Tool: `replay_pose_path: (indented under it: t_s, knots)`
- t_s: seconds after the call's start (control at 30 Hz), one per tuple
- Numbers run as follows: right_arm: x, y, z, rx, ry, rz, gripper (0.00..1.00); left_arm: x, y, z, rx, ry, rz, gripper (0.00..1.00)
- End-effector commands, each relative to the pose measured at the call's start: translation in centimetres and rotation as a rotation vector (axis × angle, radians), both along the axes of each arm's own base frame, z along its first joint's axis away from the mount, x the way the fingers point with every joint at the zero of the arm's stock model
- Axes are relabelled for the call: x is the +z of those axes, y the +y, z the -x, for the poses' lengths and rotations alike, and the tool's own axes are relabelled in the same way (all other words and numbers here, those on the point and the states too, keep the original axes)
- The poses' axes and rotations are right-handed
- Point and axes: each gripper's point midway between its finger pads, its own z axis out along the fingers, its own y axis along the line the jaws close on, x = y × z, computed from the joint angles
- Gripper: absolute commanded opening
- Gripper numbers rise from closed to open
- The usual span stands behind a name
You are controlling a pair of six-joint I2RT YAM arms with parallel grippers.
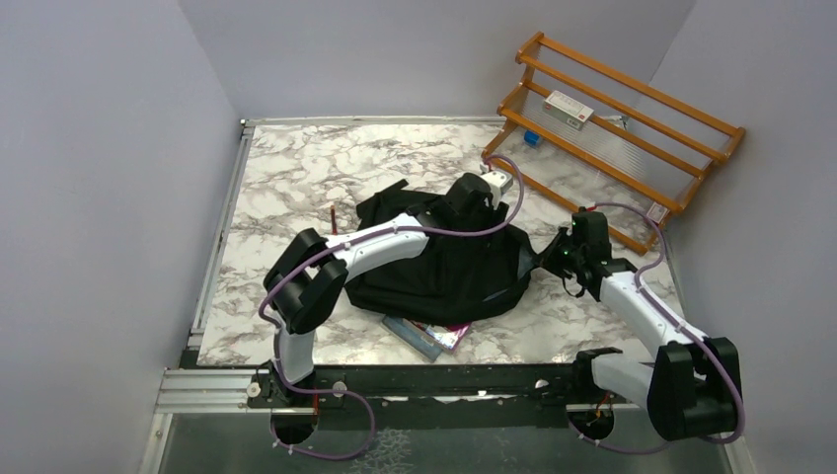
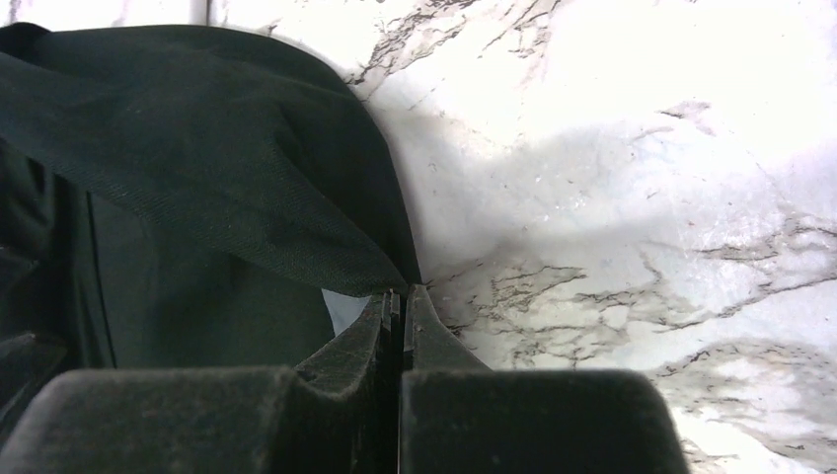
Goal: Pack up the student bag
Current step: Unzip the student bag at the center of the board.
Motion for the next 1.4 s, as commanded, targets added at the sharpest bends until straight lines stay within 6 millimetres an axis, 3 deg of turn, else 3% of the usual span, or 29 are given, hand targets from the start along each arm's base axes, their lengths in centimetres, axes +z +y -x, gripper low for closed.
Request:
replay_pose_path:
  t_s: [0.0,0.2,0.37,0.47,0.87,1.03,1.17,1.37]
  knots:
    - [-0.5,-0.3,-0.8,-0.008,-0.009,0.03,0.02,0.7,-2.4,0.4,-0.039,0.006,0.049,0.51]
    - [1.5,-0.3,-1.1,-0.005,-0.082,0.025,0.04,-1.0,-3.3,0.8,-0.03,0.023,0.024,0.5]
    - [3.9,-0.3,-1.1,0.014,-0.128,0.03,0.19,-2.5,-2.5,1.0,-0.002,0.027,-0.028,0.5]
    - [4.5,0.1,-0.8,0.032,-0.132,0.015,0.25,-3.2,-2.2,1.3,-0.002,0.015,-0.07,0.56]
    - [2.3,1.3,-0.2,0.079,-0.083,-0.039,0.41,-4.4,0.7,0.8,0.073,-0.119,-0.337,0.8]
    - [1.9,1.5,-0.2,0.089,-0.077,-0.045,0.43,-6.4,1.9,0.5,0.085,-0.12,-0.428,0.84]
    - [1.7,1.5,0.0,0.091,-0.076,-0.042,0.43,-7.5,2.0,1.0,0.071,-0.091,-0.442,0.73]
    - [1.6,1.3,0.1,0.085,-0.077,-0.034,0.43,-6.5,2.0,0.7,0.091,-0.104,-0.425,0.37]
